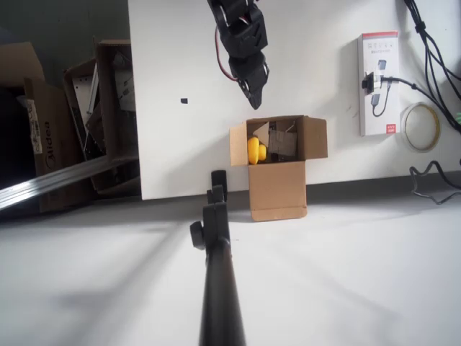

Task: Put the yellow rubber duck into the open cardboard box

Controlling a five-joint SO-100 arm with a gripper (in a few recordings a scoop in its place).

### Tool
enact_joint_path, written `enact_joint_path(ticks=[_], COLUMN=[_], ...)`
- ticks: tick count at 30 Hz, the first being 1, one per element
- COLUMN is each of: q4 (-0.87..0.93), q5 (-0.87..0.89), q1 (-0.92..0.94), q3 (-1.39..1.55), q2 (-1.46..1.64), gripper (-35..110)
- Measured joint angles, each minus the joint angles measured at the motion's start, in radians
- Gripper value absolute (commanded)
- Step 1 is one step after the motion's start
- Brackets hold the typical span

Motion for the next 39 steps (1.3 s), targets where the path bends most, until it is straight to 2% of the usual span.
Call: enact_joint_path(ticks=[20, 29, 39], q4=[0.262, 0.255, 0.121], q5=[-0.003, -0.003, -0.018], q1=[0.31, 0.364, 0.416], q3=[0.021, 0.291, 0.687], q2=[0.377, 0.624, 0.894], gripper=[0, 0, 0])
